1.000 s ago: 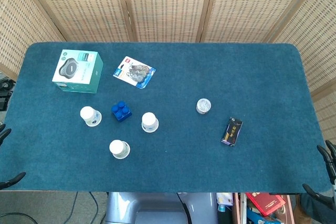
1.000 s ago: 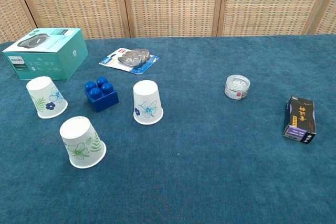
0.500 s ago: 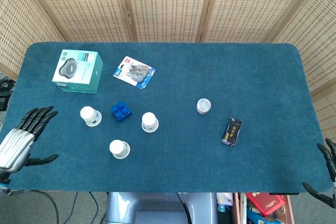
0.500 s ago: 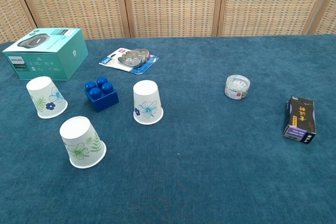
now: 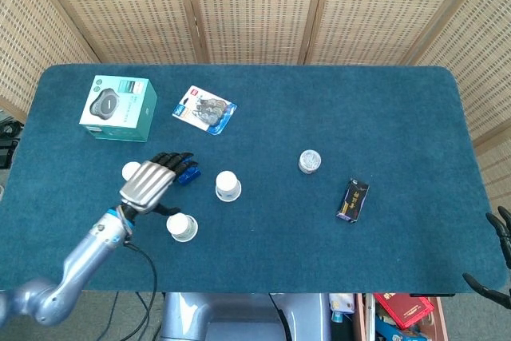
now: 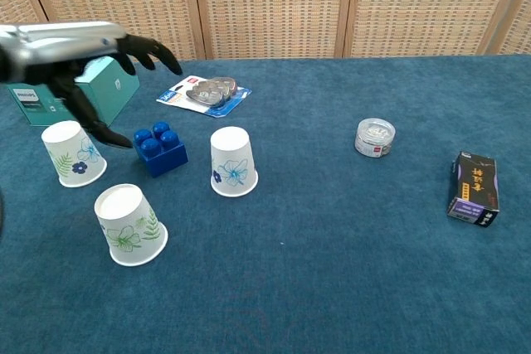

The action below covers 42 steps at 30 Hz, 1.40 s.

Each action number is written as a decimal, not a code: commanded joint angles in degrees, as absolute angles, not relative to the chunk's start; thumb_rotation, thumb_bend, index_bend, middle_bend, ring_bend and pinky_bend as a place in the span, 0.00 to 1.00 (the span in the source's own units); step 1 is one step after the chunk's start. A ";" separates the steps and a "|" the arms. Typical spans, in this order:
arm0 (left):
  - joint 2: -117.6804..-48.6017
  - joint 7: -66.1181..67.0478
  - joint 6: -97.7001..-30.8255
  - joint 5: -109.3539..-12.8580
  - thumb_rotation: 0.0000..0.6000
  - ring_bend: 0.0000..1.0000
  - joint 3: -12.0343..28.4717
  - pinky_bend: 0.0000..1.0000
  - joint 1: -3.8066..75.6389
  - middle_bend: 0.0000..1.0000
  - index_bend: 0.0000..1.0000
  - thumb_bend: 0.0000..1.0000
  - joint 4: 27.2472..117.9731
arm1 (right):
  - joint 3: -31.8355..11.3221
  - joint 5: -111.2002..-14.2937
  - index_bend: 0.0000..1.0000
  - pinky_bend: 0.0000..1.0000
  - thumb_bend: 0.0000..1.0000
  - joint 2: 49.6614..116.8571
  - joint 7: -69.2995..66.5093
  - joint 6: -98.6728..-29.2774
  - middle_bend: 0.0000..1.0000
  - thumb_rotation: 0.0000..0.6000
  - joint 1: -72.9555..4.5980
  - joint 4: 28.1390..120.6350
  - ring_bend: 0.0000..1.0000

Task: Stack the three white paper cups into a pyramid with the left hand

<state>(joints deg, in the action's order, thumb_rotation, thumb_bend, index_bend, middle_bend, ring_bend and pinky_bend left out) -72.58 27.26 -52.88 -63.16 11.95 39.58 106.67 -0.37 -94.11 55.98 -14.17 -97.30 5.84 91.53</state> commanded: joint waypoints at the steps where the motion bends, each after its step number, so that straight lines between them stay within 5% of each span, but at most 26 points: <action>1: -81.17 34.82 -51.51 -52.77 1.00 0.19 13.62 0.22 46.81 0.18 0.22 0.00 101.76 | -0.63 -93.36 0.00 0.00 0.00 55.68 -15.18 -96.75 0.00 1.00 5.58 91.29 0.00; 24: -96.85 44.91 -56.36 -36.97 1.00 0.33 13.29 0.32 57.43 0.33 0.36 0.03 84.83 | -2.04 -89.19 0.00 0.00 0.00 54.67 -21.16 -94.22 0.00 1.00 4.80 89.37 0.00; 33: -97.88 43.57 -56.82 -38.18 1.00 0.44 12.78 0.40 57.94 0.46 0.51 0.07 83.39 | -2.27 -88.65 0.00 0.00 0.00 54.62 -21.77 -93.68 0.00 1.00 4.64 89.03 0.00; 42: -94.06 40.99 -57.88 -41.60 1.00 0.44 12.84 0.40 57.04 0.47 0.51 0.08 89.33 | -2.23 -88.94 0.00 0.00 0.00 54.61 -21.63 -93.88 0.00 1.00 4.72 89.13 0.00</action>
